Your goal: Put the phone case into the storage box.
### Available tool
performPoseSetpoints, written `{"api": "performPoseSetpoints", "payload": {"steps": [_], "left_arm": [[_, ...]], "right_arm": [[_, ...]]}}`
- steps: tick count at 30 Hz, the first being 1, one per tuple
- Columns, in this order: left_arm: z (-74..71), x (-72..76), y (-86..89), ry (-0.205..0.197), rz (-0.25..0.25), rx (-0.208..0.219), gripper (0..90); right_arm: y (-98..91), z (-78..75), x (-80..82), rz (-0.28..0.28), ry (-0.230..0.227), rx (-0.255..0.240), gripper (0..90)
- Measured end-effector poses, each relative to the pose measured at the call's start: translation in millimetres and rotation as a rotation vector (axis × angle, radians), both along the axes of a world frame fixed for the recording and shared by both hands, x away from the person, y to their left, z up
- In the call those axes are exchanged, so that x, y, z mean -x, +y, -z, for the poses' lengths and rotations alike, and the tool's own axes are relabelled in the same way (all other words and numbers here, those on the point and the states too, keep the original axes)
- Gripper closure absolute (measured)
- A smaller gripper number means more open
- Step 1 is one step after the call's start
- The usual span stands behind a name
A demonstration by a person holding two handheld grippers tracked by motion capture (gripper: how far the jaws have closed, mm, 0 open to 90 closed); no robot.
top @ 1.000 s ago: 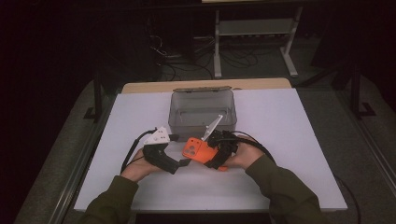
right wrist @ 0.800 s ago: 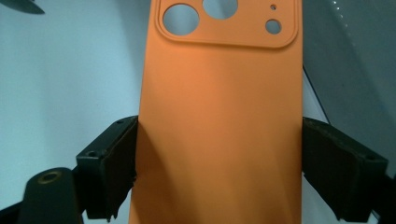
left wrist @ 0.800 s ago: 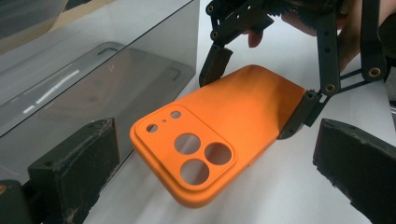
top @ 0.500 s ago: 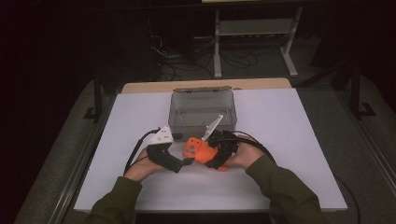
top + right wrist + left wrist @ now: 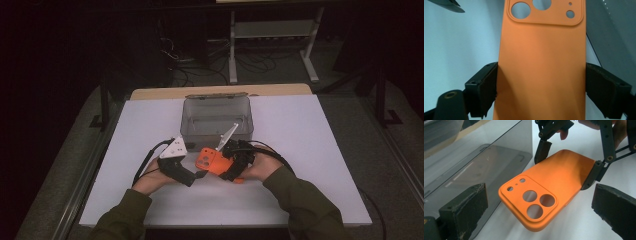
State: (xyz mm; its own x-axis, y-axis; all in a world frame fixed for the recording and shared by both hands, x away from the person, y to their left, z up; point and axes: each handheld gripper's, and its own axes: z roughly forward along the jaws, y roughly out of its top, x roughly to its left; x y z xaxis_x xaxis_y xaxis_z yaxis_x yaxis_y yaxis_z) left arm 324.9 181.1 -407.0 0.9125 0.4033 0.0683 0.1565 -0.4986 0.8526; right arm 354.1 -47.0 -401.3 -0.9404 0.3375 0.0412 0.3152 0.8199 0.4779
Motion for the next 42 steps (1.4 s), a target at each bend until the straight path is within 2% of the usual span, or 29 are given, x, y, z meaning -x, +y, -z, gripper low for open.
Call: {"api": "performPoseSetpoints", "payload": {"steps": [31, 42], "left_arm": [[4.0, 7.6, -5.1, -0.142, 0.034, -0.114, 0.0], [5.8, 9.1, -7.0, -0.177, 0.044, -0.156, 0.0]], "right_arm": [[0.1, 0.6, -0.5, -0.003, 0.001, 0.002, 15.4], [0.0, 0.8, -0.5, -0.004, -0.001, 0.002, 15.4]]}}
